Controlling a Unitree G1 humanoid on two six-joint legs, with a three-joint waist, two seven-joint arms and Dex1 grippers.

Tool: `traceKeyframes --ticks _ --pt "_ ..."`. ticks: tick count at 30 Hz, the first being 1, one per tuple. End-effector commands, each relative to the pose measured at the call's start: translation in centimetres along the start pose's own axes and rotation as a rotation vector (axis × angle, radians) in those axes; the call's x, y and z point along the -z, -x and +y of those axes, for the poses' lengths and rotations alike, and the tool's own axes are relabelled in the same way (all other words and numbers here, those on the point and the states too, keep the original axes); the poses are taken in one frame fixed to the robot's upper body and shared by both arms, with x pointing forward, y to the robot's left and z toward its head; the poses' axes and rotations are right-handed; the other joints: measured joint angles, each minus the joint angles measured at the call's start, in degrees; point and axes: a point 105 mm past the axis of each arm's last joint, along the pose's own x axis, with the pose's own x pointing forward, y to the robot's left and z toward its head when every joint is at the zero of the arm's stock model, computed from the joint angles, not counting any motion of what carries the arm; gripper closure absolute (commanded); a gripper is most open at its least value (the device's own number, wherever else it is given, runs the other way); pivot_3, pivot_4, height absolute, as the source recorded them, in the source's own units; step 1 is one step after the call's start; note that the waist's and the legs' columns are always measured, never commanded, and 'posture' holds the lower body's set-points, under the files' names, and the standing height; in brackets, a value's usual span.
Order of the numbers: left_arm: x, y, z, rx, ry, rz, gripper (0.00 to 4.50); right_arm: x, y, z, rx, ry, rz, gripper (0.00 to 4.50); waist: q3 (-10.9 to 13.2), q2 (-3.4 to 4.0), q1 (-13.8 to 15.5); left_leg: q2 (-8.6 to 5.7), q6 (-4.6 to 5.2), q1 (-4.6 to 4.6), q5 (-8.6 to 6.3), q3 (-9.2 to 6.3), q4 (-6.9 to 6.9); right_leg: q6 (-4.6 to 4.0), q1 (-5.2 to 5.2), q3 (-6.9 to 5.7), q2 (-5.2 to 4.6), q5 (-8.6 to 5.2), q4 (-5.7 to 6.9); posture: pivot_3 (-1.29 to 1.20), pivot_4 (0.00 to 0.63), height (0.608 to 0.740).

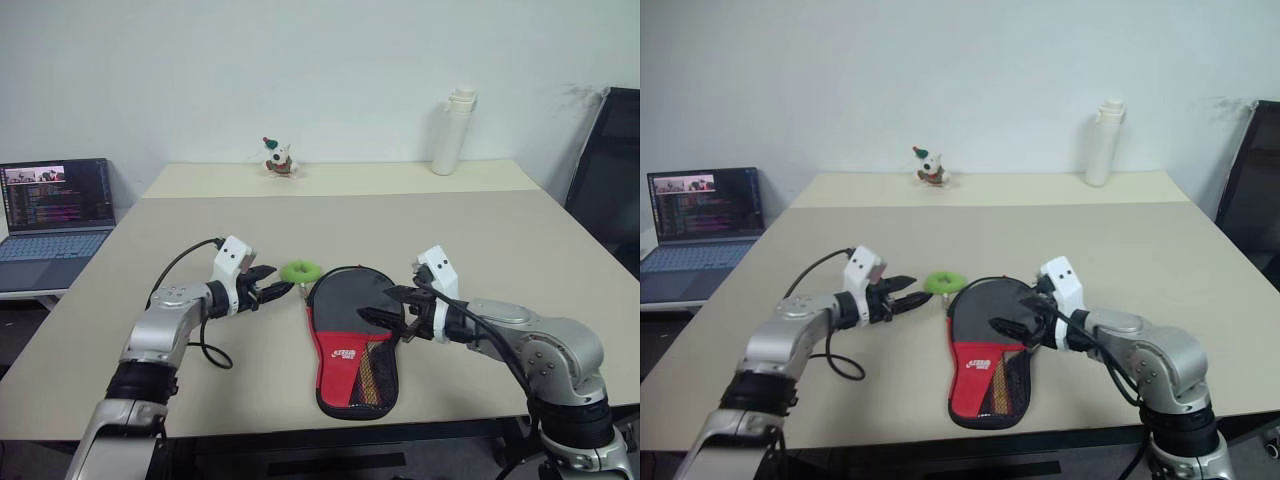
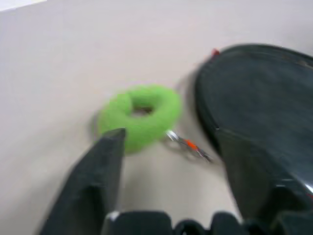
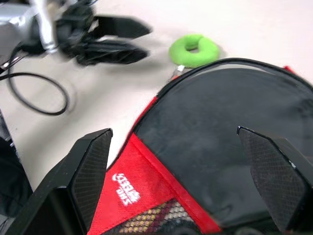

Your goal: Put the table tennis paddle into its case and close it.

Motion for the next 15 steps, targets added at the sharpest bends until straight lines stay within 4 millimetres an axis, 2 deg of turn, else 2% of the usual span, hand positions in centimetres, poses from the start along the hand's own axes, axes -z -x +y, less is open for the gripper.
traceKeyframes --ticks 1,5,10,15 --pt "-1.0 -1.0 0.9 -0.027 -0.015 -0.009 0.02 -0.8 -0.3 0.4 -0.017 0.038 -0.037 0.0 0.0 0.0 -0.03 -0.02 0.0 0.0 0.0 0.0 0.01 0.0 0.0 -0.02 0.01 0.0 0.03 0.0 0.15 0.74" --pt "-0.6 -2.5 2.4 -0.09 0.017 0.044 0.02 -0.8 -0.7 0.4 -0.011 0.038 -0.043 0.0 0.0 -0.01 -0.05 -0.06 0.0 0.01 0.0 0.01 0.01 0.0 0.0 -0.05 0.08 0.0 0.02 0.0 0.15 0.74" --pt "-0.1 -3.8 2.9 -0.118 0.05 0.081 0.02 -0.6 -0.9 0.2 0.007 0.03 -0.047 0.0 0.0 -0.01 -0.05 -0.06 0.0 -0.01 0.0 0.04 -0.01 0.0 -0.02 -0.07 0.1 0.0 0.0 0.0 0.15 0.74" --pt "1.5 -5.0 1.8 -0.086 0.039 0.147 0.02 -0.6 -1.0 0.2 0.024 0.03 -0.053 0.0 0.0 -0.02 -0.01 -0.06 0.0 -0.02 0.0 0.06 0.0 0.0 -0.02 -0.09 0.08 0.0 0.0 0.0 0.15 0.74"
